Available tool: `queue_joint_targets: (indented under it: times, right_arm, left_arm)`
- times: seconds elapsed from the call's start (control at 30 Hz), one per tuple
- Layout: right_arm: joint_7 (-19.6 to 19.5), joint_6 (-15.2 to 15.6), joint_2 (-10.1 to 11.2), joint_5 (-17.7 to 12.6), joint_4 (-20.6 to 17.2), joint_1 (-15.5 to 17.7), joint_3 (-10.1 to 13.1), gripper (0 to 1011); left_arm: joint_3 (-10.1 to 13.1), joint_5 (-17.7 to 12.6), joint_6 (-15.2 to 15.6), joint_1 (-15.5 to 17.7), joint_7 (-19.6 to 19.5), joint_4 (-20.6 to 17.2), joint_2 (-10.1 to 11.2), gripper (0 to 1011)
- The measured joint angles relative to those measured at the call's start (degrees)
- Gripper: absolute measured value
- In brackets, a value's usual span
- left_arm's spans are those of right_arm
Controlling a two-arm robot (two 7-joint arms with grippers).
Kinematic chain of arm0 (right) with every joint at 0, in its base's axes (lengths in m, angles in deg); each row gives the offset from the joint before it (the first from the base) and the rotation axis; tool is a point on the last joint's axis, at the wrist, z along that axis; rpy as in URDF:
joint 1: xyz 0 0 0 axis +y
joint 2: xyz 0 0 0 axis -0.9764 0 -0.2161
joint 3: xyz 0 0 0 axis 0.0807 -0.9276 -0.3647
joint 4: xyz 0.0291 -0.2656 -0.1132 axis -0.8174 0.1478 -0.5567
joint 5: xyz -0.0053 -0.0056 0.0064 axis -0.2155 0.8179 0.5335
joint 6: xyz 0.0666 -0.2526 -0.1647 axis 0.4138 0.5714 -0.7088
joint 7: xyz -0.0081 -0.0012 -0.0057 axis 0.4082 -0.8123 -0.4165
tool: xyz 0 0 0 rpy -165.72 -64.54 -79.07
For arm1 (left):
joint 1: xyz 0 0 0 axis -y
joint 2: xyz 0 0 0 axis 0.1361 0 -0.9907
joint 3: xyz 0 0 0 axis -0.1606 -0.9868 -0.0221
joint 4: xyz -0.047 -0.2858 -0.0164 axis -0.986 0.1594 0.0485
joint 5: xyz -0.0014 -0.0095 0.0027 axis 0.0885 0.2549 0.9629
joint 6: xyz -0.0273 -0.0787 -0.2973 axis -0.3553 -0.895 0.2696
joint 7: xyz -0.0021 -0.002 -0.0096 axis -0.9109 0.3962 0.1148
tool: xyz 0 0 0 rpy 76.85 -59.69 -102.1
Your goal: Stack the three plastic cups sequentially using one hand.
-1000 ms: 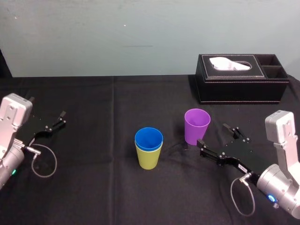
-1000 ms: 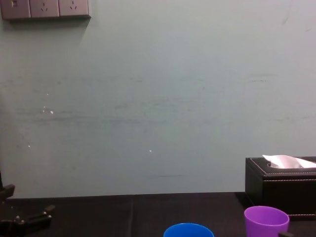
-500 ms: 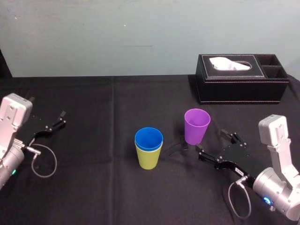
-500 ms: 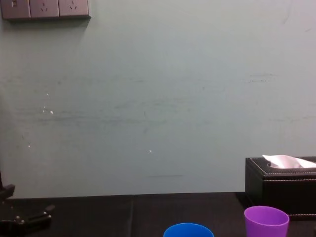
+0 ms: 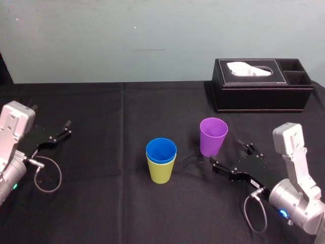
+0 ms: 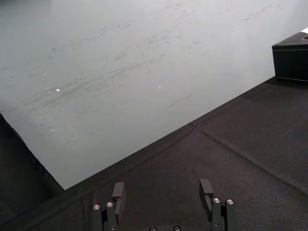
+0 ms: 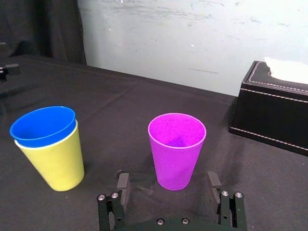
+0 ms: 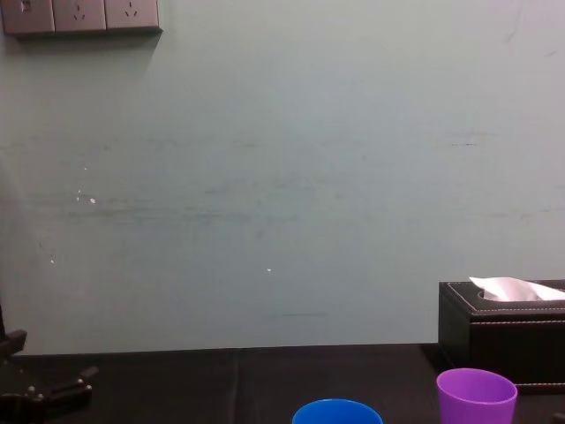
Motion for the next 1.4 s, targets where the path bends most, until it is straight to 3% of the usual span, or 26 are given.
queue_joint_targets:
  times: [0.63, 1.4]
  right_arm:
    - [0.05, 1.07, -1.85, 1.47, 3.65, -4.16, -1.49, 1003]
    - [-1.20, 2.16, -3.25, 1.81, 3.67, -4.98, -1.10, 1003]
  left_arm:
    - [0.00, 0.00, 0.00, 0.00, 0.00, 0.00, 0.00, 1010]
    - [0.00, 0.00, 0.00, 0.00, 0.00, 0.00, 0.00, 1010]
